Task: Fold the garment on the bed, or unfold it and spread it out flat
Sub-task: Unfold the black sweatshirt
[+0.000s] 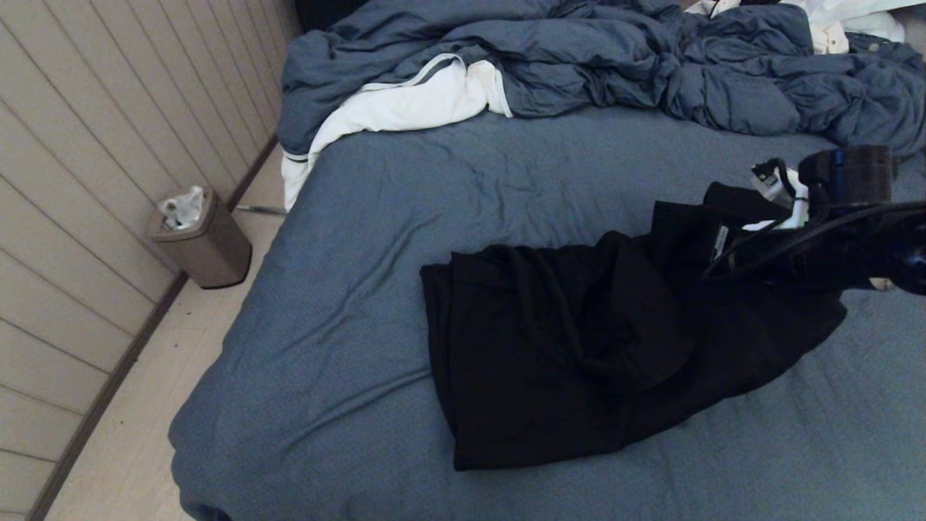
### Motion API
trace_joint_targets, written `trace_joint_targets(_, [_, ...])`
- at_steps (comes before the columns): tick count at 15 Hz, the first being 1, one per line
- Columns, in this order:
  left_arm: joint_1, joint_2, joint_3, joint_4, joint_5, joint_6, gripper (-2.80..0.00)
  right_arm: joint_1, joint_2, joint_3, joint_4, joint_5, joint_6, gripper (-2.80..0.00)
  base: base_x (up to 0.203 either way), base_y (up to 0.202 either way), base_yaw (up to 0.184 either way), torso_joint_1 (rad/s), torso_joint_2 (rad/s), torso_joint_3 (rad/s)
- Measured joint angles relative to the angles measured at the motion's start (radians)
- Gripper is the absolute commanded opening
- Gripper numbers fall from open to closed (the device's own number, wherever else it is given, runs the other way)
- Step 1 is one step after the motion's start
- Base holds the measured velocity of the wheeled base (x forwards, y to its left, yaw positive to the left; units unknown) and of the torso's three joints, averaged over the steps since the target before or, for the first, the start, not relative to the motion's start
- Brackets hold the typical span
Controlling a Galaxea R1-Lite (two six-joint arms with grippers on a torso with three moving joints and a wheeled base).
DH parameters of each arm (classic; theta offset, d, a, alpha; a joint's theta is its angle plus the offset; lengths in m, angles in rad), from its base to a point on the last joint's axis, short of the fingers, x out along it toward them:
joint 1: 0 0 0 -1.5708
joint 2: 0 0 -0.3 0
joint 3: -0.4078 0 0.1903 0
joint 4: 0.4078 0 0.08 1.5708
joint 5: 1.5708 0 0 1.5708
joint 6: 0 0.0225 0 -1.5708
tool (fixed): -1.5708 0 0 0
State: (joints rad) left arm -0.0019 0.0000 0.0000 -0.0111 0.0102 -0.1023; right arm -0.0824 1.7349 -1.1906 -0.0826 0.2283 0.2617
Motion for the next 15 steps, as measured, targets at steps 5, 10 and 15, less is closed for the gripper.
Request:
trace_joint_targets(5, [0.000, 0.000, 0.000, 0.001, 0.000, 0.000, -2.80, -0.170, -0.014, 0.201, -0.111, 0.008, -0.064, -2.80, 0.000, 0.000, 0.000, 0.000, 0.00, 0.000])
trace_joint_targets(10, [0.000, 0.000, 0.000, 0.001, 0.000, 0.000, -2.80, -0.220, -0.147, 0.437, -0.245, 0.026, -0.096, -2.80, 0.000, 0.000, 0.000, 0.000, 0.00, 0.000])
trace_joint_targets(15, [0.000, 0.000, 0.000, 0.001, -0.001, 0.005, -2.80, -0.200, -0.282, 0.390, -0.133, 0.086, -0.079, -2.80, 0.000, 0.000, 0.000, 0.000, 0.00, 0.000])
